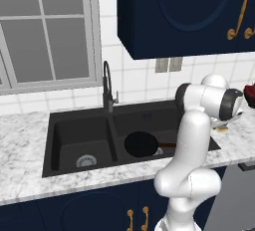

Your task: Pick the pan and sponge and place them into the sink. Then turn on the water.

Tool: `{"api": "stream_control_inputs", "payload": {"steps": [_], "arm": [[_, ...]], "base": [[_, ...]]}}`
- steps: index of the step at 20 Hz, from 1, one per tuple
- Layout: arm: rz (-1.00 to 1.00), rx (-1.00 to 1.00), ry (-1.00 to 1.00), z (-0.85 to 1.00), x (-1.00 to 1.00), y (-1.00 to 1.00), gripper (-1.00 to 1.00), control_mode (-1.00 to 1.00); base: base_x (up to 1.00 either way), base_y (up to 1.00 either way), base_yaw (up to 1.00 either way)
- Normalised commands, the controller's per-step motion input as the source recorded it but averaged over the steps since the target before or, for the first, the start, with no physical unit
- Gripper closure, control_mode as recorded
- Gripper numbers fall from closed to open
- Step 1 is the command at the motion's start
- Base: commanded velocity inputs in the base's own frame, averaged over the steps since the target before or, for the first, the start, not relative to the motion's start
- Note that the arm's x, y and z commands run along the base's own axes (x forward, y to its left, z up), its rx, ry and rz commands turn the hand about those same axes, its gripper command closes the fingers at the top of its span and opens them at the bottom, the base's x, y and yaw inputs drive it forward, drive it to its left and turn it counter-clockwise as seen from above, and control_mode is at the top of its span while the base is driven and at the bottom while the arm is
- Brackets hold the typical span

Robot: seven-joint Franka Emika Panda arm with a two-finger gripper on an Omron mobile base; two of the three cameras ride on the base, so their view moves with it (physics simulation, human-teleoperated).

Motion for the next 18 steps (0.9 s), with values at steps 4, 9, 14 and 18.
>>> {"api": "stream_control_inputs", "payload": {"steps": [4,9,14,18], "arm": [[-0.01,0.0,0.0,-0.35,0.01,-0.04,-1.0,-1.0],[-0.1,-0.01,-0.08,-0.23,0.0,0.0,-1.0,-1.0],[-0.12,-0.01,-0.05,-0.57,0.0,-0.08,-1.0,-1.0],[-0.12,-0.02,0.0,-0.83,0.0,-0.11,-1.0,-1.0]], "base": [[0.0,0.0,0.0],[0.0,0.0,0.0],[0.0,0.0,0.0],[0.0,0.0,0.0]]}}
